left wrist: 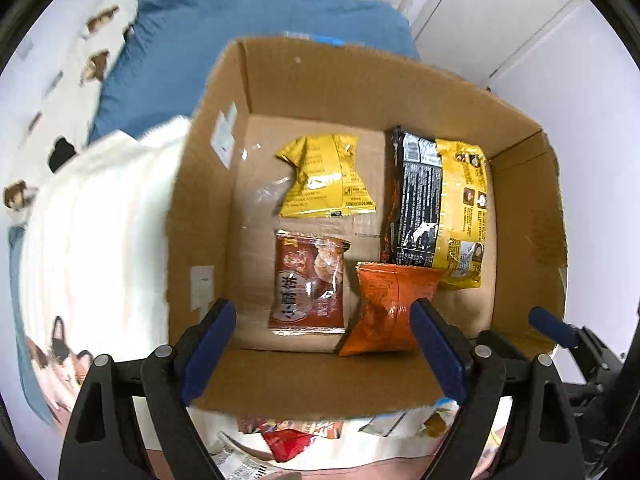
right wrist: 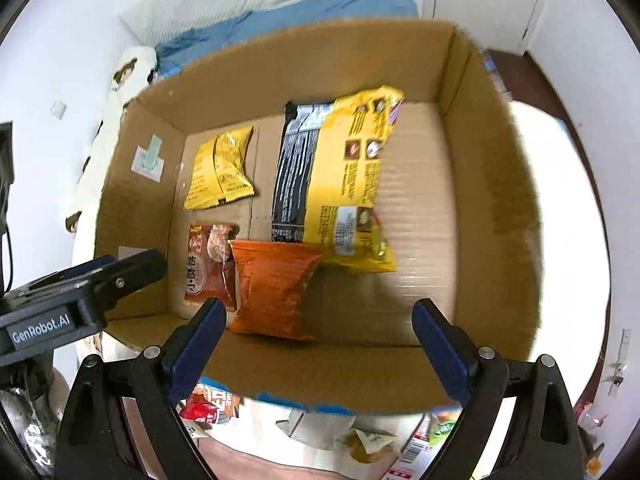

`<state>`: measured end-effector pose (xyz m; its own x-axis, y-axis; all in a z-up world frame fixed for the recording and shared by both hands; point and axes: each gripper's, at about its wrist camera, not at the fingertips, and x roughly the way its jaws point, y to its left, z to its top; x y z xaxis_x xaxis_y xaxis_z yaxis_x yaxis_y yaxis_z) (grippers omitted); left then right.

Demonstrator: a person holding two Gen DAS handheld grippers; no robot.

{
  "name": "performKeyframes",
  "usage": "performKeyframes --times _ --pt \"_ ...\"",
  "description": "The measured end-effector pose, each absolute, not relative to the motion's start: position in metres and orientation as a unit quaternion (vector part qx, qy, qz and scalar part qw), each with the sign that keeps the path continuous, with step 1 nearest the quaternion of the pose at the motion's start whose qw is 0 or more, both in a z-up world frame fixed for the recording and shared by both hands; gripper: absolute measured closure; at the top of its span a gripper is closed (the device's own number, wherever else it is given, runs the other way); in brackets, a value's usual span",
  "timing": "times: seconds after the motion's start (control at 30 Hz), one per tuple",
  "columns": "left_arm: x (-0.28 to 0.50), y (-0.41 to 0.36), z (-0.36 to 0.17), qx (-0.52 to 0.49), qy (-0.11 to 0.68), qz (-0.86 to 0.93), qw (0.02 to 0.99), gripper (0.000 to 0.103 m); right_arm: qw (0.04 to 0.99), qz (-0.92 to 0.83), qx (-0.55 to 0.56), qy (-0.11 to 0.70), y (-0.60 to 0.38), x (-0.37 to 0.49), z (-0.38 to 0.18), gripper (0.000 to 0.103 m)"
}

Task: Organize snacks
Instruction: 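Carry both packets into the box and release them beside the others, then grasp the panda-print packet with the left tool while the right grasps the white bread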

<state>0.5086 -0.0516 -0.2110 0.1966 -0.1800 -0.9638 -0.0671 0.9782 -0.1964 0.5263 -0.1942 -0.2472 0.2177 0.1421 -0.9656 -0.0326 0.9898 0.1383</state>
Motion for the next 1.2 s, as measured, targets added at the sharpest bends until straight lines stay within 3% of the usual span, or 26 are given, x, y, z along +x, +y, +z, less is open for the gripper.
performKeyframes --times 0.6,0.8,0.93,1.2 --pt "0.414 -0.053 -0.128 -0.038 0.503 -0.012 0.864 0.014 0.857 0.049 0.013 0.513 -0.197 0.434 -0.155 0.007" --pt "0.387 -0.050 -0.117 -0.049 0.491 -0.010 0.870 0.014 0.861 0.062 0.035 0.503 -0.198 0.407 -0.139 0.007" --pt "0.373 -0.042 -0.133 -0.062 0.509 -0.003 0.859 0.014 0.848 0.061 0.062 0.523 -0.209 0.391 -0.153 0.007" --pt "0.360 -0.021 -0.229 -0.130 0.610 0.019 0.782 0.014 0.767 0.070 0.170 0.614 -0.229 0.376 -0.258 0.009"
